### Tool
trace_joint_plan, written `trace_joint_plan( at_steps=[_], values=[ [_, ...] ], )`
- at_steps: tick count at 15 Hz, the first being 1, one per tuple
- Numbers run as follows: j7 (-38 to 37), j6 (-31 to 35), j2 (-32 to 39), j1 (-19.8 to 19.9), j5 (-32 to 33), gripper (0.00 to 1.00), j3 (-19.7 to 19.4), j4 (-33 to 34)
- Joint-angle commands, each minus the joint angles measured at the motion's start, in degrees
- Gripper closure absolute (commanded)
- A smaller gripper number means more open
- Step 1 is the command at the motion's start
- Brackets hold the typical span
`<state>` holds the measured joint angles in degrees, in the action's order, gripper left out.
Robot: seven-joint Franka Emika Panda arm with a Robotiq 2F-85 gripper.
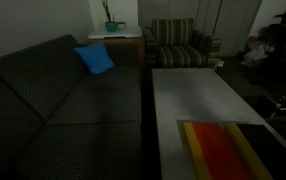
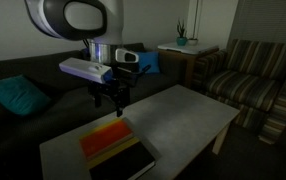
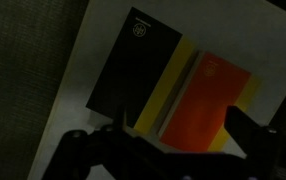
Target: Open the black book
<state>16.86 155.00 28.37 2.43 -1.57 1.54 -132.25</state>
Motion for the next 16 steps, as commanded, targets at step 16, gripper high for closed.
trace_joint_plan(
  at_steps=[16],
  values=[
    [2.54, -7.14, 15.29, 4.87, 2.93, 0.0, 2.36, 18.23]
  ],
)
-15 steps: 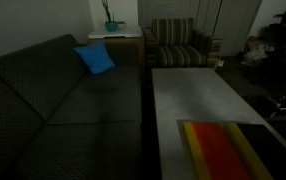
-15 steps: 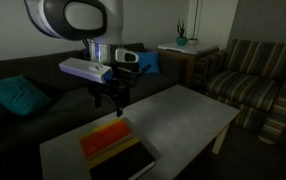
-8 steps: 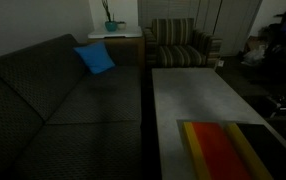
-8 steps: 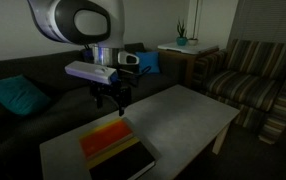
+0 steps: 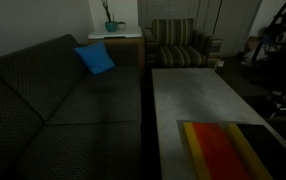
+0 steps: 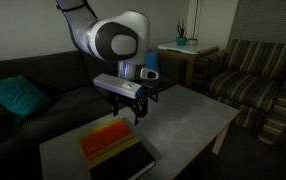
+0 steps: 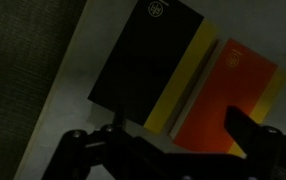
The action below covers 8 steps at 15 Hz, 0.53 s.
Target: Open the black book
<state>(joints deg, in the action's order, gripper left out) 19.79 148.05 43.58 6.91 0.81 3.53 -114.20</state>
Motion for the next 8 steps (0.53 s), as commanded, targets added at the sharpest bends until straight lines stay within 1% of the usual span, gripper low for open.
trace_joint_plan(
  at_steps=[1, 8],
  values=[
    [-0.34, -0.21, 0.6, 0.55, 0.53, 0.0, 0.47, 0.69],
    [-0.3, -0.38, 0.7, 0.5, 0.46, 0.0, 0.86, 0.95]
  ],
)
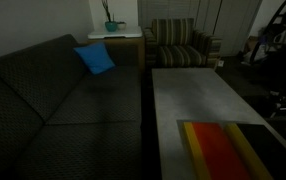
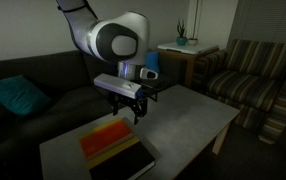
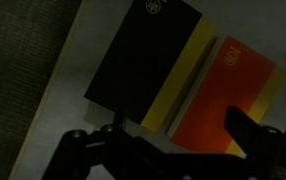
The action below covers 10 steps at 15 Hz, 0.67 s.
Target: Open the black book
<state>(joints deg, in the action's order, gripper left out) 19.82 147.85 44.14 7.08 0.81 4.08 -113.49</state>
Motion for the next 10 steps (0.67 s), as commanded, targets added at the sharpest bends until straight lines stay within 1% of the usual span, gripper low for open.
trace_joint_plan(
  at_steps=[1, 6, 10],
  values=[
    [-0.33, -0.19, 0.14, 0.33, 0.46, 0.0, 0.31, 0.25],
    [-0.02, -1.36, 2.13, 0.12, 0.71, 0.0, 0.37, 2.87],
    [-0.38, -2.03, 6.72, 0.56, -0.13, 0.0, 0.74, 7.69]
  ],
)
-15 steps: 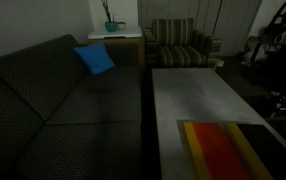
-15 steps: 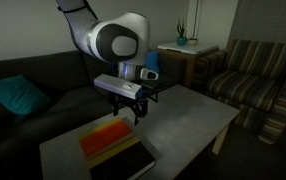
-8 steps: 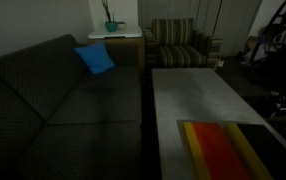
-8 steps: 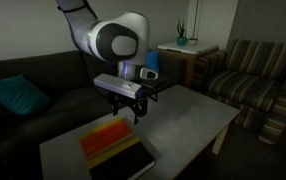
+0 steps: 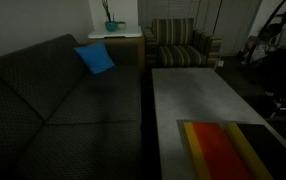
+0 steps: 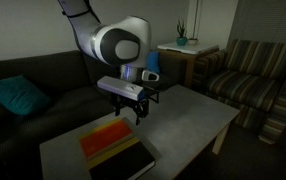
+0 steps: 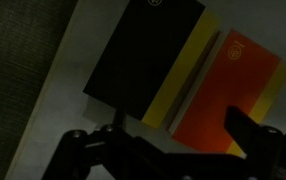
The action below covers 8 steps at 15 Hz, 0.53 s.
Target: Open the black book
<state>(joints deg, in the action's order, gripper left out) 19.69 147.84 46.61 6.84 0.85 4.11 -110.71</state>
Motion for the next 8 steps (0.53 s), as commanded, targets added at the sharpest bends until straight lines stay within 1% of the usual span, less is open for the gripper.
trace_joint_plan(
  at_steps=[1, 3, 6, 8],
  values=[
    [-1.07, -2.28, 5.79, 0.61, -0.28, 0.0, 0.41, 6.58],
    [-2.96, -2.42, 8.79, 0.33, -0.46, 0.0, -0.15, 9.87],
    [-3.59, -2.61, 13.22, 1.14, -0.62, 0.0, 0.22, 14.8],
    [-4.58, -2.45, 16.41, 0.85, -0.23, 0.0, -0.69, 18.66]
  ],
)
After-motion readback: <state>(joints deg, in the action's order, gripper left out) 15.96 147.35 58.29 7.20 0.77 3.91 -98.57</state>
